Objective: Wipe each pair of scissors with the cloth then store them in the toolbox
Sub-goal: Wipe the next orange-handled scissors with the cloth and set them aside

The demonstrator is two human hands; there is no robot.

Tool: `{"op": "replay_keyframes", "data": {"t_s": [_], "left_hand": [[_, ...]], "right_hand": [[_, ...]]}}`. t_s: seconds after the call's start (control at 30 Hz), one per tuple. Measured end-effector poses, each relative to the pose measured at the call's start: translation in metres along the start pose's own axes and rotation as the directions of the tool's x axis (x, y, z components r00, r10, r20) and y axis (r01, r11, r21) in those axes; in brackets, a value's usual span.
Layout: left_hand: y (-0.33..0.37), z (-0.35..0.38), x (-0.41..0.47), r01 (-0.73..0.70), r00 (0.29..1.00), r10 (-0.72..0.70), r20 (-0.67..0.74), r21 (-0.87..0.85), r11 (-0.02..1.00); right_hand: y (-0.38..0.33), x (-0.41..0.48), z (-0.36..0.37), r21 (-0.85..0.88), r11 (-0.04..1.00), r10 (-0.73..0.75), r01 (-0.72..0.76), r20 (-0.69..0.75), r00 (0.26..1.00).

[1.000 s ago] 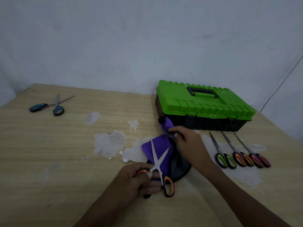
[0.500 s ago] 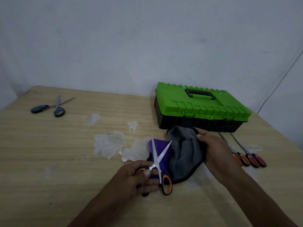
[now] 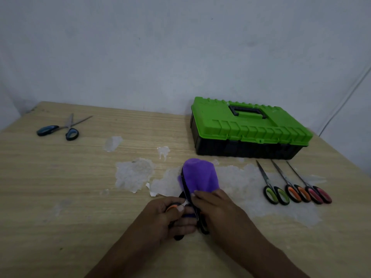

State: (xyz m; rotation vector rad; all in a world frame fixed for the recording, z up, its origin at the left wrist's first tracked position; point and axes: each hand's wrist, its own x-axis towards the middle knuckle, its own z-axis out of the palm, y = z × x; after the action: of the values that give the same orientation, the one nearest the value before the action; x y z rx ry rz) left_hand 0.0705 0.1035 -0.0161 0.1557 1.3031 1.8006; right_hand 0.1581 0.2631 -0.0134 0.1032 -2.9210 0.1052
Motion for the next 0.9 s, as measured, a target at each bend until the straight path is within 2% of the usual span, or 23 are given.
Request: {"op": "replay_keyframes", "data": {"t_s": [0.17,0.33,0.4,0.47,0.57,0.6,0.67,0.73,0.77,0.87,0.9], "left_hand": [[0.004,0.001,0.001,0.008,1.0,-0.008,-0.01,0.013,1.0],[0.002,0.0,0.001,0.01,1.0,-0.01,-0.013,-0.026,1.0],[0.003,-0.001,0.001,0.013,1.0,-0.013,0.009,-0.015,1.0],[0.005,0.0,-0.001,0.009,1.0,-0.009,0.023,-0.013,1.0],[0.008,0.003,-0.005,-0.003,1.0,0.003,0.022,0.005,1.0],[0.008,0.004,-0.007,-0.007,1.0,0.006,0.016,0.008,1.0],[0.007,0.004,-0.007,-0.015,1.0,0.015,-0.007,0.011,1.0],[0.005,0.005,-0.007,-0.028,0.999,0.029,-0.035,0.016,0.999],[0.004,0.006,-0.006,-0.034,0.998,0.035,-0.049,0.016,0.999],[0.005,0.008,-0.003,-0.03,0.998,0.031,-0.058,0.024,0.999],[0.005,0.008,-0.003,-0.026,0.998,0.027,-0.053,0.027,0.999]], "right_hand": [[0.012,0.021,-0.004,-0.118,0.981,0.157,-0.156,0.001,0.988],[-0.004,0.007,-0.013,0.038,0.998,0.046,-0.051,0.11,0.993],[0.0,0.007,-0.011,-0.056,0.998,0.031,-0.025,0.114,0.993],[0.01,0.014,-0.004,-0.232,0.969,0.106,-0.087,0.068,0.992],[0.016,0.031,-0.004,-0.283,0.943,0.205,-0.177,0.069,0.976],[0.023,0.035,-0.004,-0.24,0.952,0.217,-0.192,0.083,0.973],[0.037,0.04,-0.007,0.0,0.966,0.257,-0.258,0.089,0.962],[0.039,0.038,-0.021,0.253,0.909,0.337,-0.33,0.017,0.941],[0.034,0.035,-0.028,0.322,0.899,0.319,-0.297,-0.017,0.947],[0.0,0.02,-0.031,0.405,0.91,0.084,-0.086,0.023,0.996],[-0.006,0.016,-0.023,0.347,0.938,0.003,-0.024,0.06,0.998]]}}
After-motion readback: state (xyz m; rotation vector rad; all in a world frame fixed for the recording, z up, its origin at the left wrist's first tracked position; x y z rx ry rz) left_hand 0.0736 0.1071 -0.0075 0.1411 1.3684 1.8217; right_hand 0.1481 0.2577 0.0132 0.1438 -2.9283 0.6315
